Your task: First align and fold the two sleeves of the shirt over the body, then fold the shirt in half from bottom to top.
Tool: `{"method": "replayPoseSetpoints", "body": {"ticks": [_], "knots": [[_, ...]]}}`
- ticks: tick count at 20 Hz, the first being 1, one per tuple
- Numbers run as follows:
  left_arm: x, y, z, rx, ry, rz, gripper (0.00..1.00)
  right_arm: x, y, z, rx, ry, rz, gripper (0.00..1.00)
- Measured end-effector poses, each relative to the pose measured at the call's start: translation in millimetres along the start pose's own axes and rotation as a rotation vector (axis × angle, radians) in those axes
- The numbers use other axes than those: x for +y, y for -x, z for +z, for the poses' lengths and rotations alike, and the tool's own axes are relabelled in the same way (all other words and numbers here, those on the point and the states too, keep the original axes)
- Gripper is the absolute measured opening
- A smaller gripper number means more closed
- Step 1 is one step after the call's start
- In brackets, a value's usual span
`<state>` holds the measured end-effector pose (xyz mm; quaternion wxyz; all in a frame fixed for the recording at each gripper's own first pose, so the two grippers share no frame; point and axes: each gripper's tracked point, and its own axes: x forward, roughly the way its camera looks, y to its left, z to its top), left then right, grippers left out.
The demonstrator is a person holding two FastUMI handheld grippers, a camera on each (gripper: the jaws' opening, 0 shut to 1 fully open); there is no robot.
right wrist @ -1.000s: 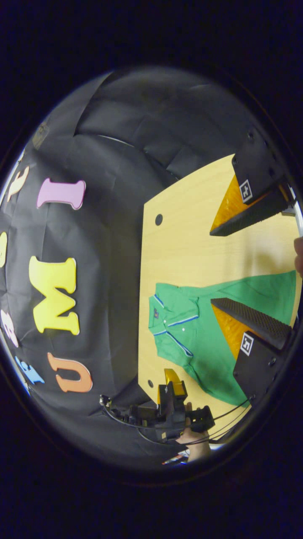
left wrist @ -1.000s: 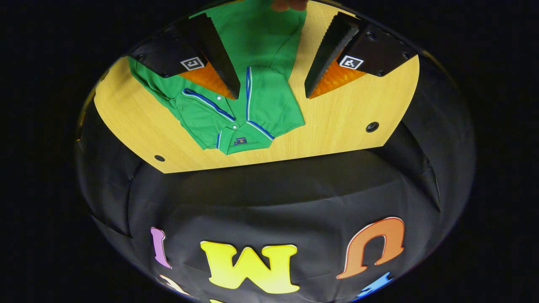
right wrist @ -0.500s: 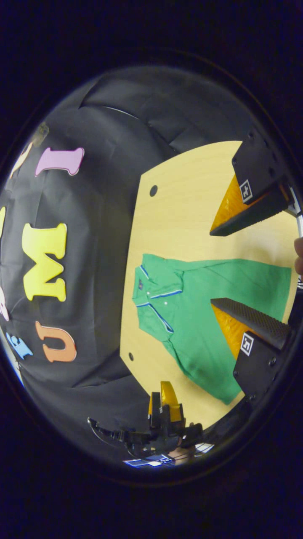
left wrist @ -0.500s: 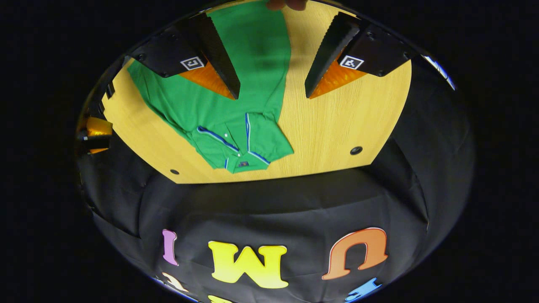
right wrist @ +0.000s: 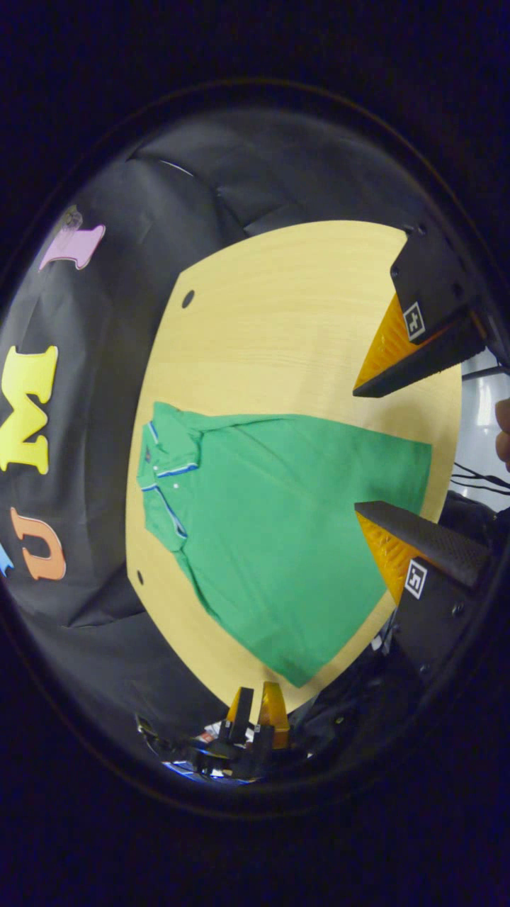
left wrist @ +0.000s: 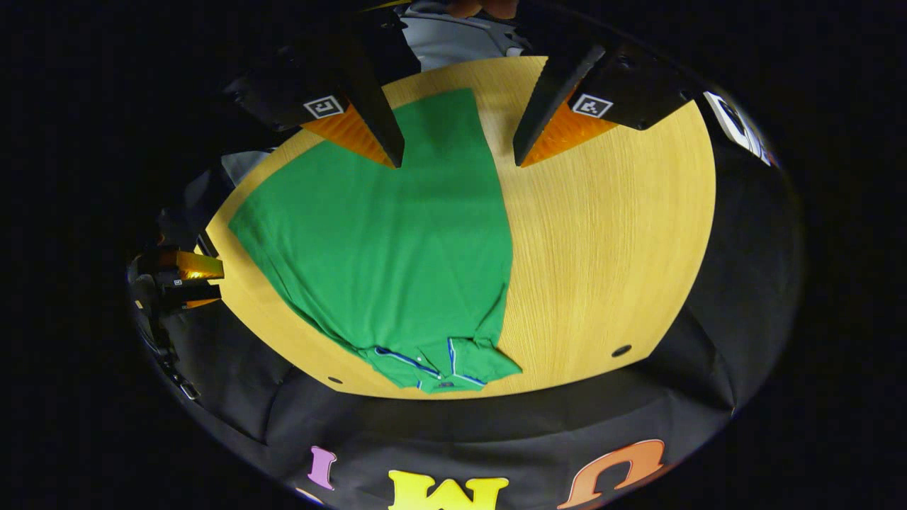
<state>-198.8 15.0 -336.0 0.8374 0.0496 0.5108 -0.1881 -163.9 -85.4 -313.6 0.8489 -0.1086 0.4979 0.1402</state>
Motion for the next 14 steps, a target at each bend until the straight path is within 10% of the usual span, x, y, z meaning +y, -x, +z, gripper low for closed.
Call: {"method": "replayPoseSetpoints", "body": {"ticks": [14], "knots": [[-4.8,-27.0,-45.2,0.108,-0.040,0.019,1.00,18.6,-40.7,-49.6,0.162,0.067,0.006,0.93]]}}
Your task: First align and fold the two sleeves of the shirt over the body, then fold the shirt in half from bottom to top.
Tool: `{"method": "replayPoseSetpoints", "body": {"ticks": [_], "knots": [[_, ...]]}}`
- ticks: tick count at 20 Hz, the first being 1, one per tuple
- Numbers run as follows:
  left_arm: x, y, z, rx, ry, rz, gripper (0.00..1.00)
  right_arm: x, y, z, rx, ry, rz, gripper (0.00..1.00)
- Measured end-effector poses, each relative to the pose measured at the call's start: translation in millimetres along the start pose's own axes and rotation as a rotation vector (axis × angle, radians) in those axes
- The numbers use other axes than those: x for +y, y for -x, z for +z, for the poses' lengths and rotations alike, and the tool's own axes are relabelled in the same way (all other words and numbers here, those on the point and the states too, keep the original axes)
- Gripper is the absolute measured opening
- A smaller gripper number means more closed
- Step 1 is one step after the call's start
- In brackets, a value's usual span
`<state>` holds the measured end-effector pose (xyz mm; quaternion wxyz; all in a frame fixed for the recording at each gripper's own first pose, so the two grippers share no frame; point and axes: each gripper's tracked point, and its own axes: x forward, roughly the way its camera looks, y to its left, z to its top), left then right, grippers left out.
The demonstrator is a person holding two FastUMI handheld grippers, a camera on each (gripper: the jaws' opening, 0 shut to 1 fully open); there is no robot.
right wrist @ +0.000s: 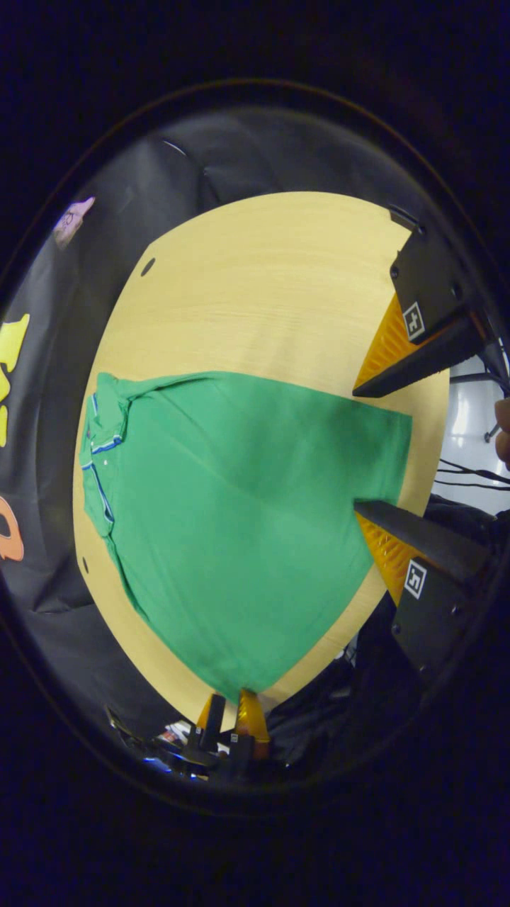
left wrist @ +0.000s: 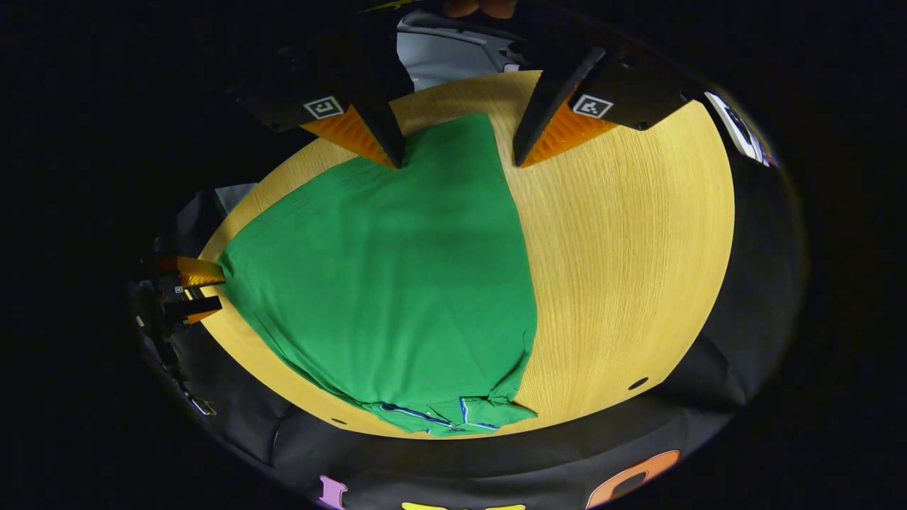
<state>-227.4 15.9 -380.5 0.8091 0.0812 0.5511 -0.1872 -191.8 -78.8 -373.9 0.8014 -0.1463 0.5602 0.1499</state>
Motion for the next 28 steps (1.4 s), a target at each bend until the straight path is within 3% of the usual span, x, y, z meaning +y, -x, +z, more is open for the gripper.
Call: {"method": "replayPoseSetpoints", "body": {"ticks": [5,7,10,11,12,14,20,28], "knots": [[-0.7,-0.8,-1.4,0.002,0.001,0.005,1.00,8.9,-4.0,-3.9,0.013,-0.014,0.062,0.93],[-1.9,-0.5,2.5,0.002,0.012,0.008,1.00,6.6,-4.7,-1.2,0.009,0.018,0.075,0.80],[-12.5,-4.5,9.2,-0.018,0.032,-0.024,0.45,12.4,-8.2,5.1,-0.004,0.051,0.081,0.11],[-13.9,-5.1,10.8,-0.021,0.033,-0.031,0.27,12.6,-7.9,4.3,0.012,0.056,0.078,0.04],[-16.3,-6.4,12.4,-0.025,0.037,-0.055,0.08,11.2,-8.4,6.1,0.013,0.052,0.079,0.01],[-28.1,-4.8,12.4,-0.019,0.083,-0.141,0.05,11.0,-6.5,5.0,0.029,0.019,0.087,0.03],[-24.1,11.7,32.7,-0.068,0.126,-0.195,0.04,8.3,6.0,24.7,0.019,-0.104,0.142,0.03],[-17.1,20.9,75.0,-0.101,0.086,-0.210,0.04,-8.2,14.1,65.9,-0.031,-0.196,0.152,0.03]]}}
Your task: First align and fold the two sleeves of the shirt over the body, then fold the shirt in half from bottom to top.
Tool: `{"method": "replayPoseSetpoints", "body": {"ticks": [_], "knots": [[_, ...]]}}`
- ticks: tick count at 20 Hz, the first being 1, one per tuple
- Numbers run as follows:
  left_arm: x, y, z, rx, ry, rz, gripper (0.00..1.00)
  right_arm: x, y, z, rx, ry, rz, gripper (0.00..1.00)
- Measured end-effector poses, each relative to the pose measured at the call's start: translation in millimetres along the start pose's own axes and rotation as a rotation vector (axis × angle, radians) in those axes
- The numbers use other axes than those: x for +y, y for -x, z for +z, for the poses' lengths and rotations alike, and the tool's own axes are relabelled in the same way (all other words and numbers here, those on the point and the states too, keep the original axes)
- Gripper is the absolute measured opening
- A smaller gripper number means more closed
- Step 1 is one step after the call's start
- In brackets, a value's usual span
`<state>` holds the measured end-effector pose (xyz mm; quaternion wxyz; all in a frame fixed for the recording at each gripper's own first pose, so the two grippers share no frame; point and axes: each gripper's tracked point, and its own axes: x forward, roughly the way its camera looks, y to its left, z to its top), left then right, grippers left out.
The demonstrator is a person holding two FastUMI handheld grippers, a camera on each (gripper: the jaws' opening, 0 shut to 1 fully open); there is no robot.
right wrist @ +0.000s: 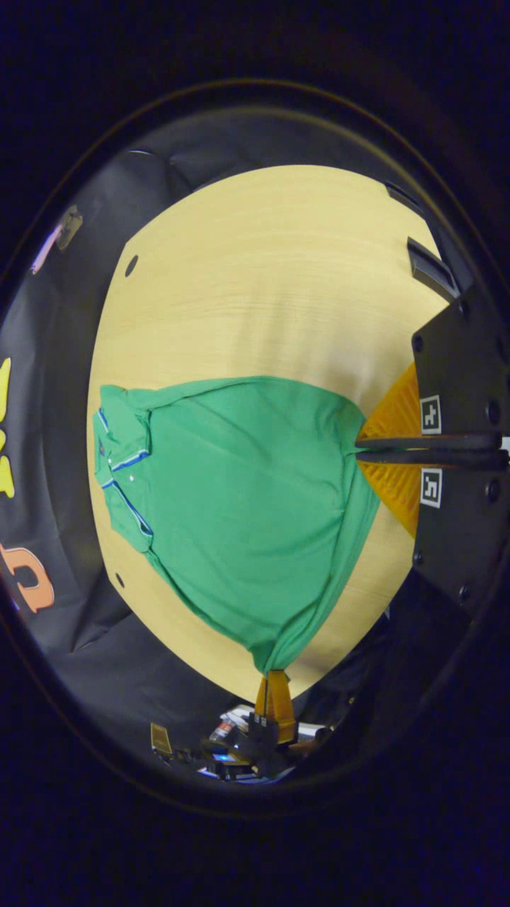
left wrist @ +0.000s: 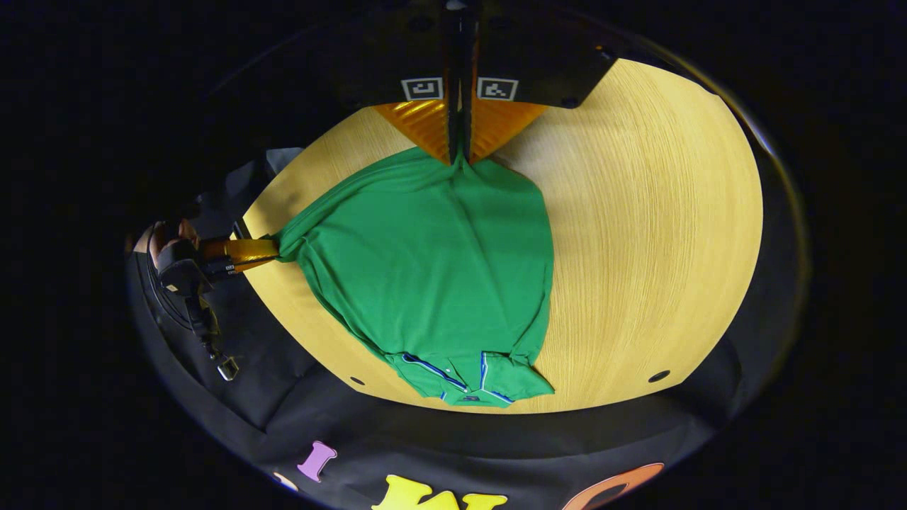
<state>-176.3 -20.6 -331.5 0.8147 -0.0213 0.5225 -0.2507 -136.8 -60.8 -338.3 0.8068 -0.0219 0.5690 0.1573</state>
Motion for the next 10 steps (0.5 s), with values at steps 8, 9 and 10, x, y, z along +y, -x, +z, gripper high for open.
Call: {"method": "replayPoseSetpoints", "body": {"ticks": [8,9,10], "knots": [[18.5,-1.3,74.7,-0.100,0.041,0.036,0.04,-12.3,10.8,67.5,-0.104,-0.078,0.003,0.03],[22.8,-1.1,86.9,-0.117,0.038,0.046,0.04,-13.9,12.2,77.5,-0.118,-0.087,0.004,0.03],[24.2,-1.9,97.7,-0.132,0.039,0.050,0.04,-15.3,13.1,88.4,-0.130,-0.094,0.004,0.03]]}}
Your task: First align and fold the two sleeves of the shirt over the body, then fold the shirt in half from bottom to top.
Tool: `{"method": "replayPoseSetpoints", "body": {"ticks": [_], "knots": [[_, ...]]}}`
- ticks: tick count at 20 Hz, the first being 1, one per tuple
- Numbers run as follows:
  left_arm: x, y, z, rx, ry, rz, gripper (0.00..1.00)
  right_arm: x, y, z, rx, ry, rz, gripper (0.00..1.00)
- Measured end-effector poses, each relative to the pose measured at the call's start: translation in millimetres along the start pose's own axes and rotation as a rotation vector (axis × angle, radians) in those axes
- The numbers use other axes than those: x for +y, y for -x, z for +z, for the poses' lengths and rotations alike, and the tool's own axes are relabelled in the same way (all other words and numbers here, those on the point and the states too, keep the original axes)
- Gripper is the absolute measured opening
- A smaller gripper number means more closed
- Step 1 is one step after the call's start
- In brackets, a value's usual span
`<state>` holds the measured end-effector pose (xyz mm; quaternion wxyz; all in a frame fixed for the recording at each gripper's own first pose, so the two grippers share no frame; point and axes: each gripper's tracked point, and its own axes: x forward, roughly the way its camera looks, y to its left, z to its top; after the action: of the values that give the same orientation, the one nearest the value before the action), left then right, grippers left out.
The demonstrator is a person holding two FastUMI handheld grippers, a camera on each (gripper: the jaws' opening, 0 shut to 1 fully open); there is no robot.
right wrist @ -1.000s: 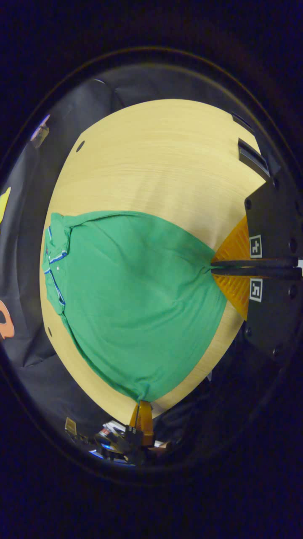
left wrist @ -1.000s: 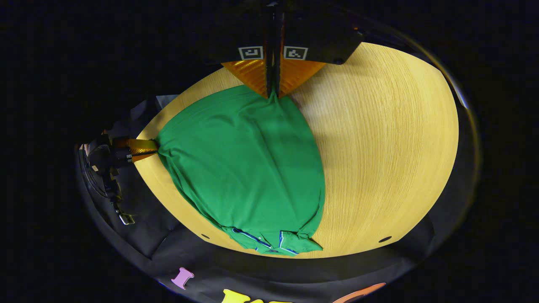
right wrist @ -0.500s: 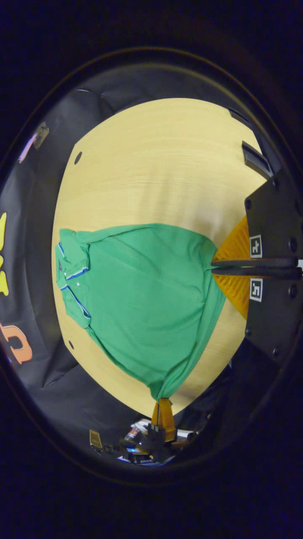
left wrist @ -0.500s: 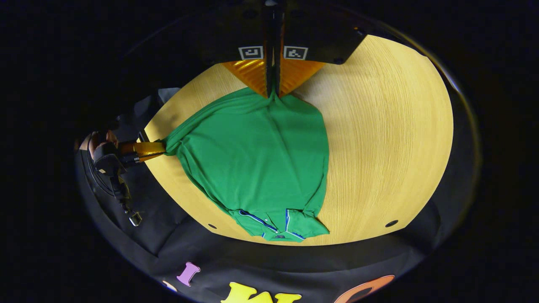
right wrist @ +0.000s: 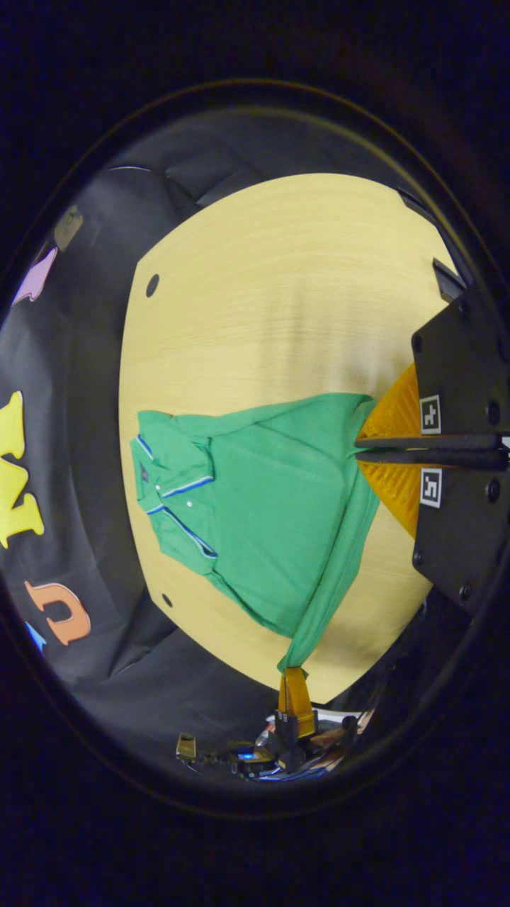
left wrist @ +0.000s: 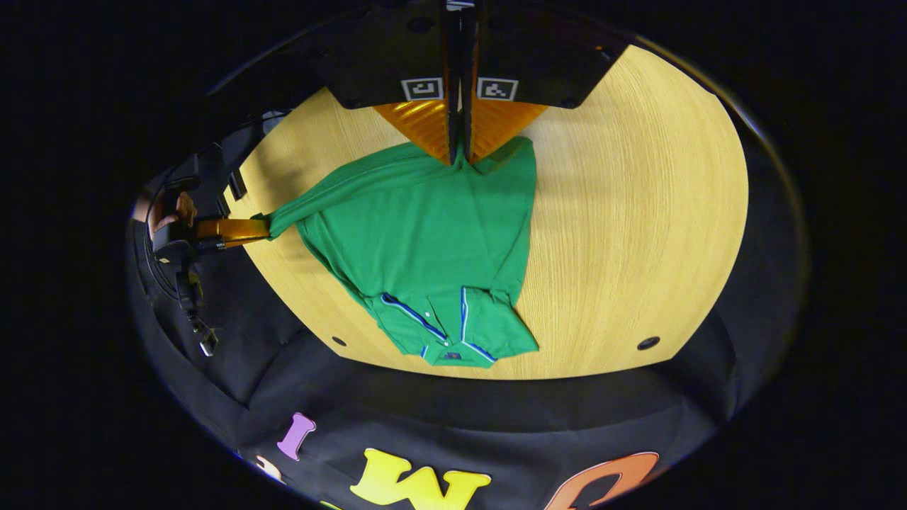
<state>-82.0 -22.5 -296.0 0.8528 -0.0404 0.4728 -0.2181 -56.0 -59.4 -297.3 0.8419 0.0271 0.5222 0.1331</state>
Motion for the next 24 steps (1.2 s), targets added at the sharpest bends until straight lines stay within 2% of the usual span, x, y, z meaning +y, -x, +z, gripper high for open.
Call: {"method": "replayPoseSetpoints", "body": {"ticks": [8,17,20,24], "knots": [[9.4,-9.3,85.9,-0.104,-0.027,0.014,0.04,0.9,1.3,103.2,-0.122,0.014,0.006,0.03],[34.3,-26.4,192.4,-0.212,-0.079,0.031,0.04,2.9,-13.3,194.8,-0.193,0.034,0.004,0.01],[39.0,-40.7,217.0,-0.231,-0.063,0.019,0.04,4.8,-21.7,227.5,-0.218,0.024,0.011,0.03],[59.6,-61.1,254.0,-0.256,-0.048,0.043,0.04,1.7,-38.8,278.7,-0.262,0.016,0.012,0.03]]}}
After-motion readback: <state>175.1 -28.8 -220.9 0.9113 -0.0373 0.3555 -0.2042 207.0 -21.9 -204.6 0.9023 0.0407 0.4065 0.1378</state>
